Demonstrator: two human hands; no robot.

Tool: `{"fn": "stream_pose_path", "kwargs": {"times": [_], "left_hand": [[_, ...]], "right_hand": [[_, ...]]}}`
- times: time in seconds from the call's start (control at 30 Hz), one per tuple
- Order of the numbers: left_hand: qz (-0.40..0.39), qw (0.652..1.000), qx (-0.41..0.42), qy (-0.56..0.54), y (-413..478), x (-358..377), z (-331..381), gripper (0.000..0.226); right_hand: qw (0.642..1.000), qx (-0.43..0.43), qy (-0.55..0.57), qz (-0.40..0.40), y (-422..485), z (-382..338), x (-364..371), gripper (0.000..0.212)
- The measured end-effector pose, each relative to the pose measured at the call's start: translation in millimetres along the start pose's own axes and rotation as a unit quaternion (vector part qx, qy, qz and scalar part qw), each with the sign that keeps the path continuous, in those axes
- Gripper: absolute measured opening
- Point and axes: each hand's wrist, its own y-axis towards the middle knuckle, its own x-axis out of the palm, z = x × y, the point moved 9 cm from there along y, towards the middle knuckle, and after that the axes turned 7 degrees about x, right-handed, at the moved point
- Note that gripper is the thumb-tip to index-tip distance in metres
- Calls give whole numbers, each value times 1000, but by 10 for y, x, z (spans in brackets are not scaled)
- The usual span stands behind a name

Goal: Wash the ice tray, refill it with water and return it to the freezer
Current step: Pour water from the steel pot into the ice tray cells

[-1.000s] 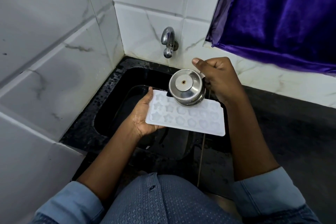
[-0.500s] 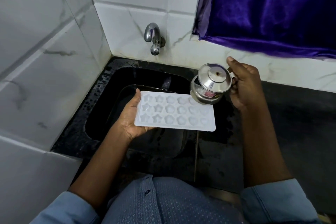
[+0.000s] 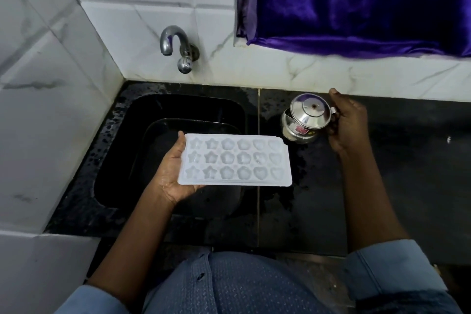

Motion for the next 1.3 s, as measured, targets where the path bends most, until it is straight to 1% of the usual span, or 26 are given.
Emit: {"fn": "stream_pose_path", "kwargs": {"times": [0.17, 0.27, 0.47, 0.6, 0.7, 0.77, 0.83, 0.93, 1.0, 1.1, 1.2, 1.23, 1.3], "left_hand": [[0, 1000, -2, -4, 44, 73, -70, 82], [2, 1000, 0, -4, 69, 111, -89, 81], [18, 1000, 2, -4, 138, 157, -157, 80], [26, 1000, 0, -2, 161, 201, -217, 79], [32, 999, -3, 6, 188, 244, -268, 79], [38, 999, -3, 6, 198, 254, -295, 79], [38, 999, -8, 5, 219, 265, -333, 80], [43, 999, -10, 4, 243, 250, -369, 81], [45, 999, -11, 6, 260, 243, -387, 81], [45, 999, -9, 6, 278, 231, -402, 80], [49, 999, -10, 5, 293, 228, -414, 80], [50, 999, -11, 7, 298, 232, -416, 80], [53, 998, -10, 12, 304, 237, -414, 80]], "right_hand": [[998, 35, 37, 41, 169, 203, -165, 49], [995, 61, 52, 57, 308, 372, -204, 44], [989, 116, 45, 75, 648, 904, -273, 44], [990, 128, 22, 59, 831, 1191, -258, 27], [989, 141, 11, 35, 948, 1346, -214, 25], [989, 148, 10, 21, 1019, 1433, -170, 31], [987, 159, 3, 16, 1058, 1508, -132, 32], [985, 170, 1, 16, 1102, 1607, -108, 24], [983, 179, 19, 26, 1133, 1668, -124, 18], [981, 186, 45, 30, 1154, 1705, -115, 22], [980, 190, 40, 31, 1219, 1743, -136, 34], [981, 189, 33, 30, 1244, 1746, -141, 35], [982, 183, 19, 30, 1289, 1762, -155, 30]]}}
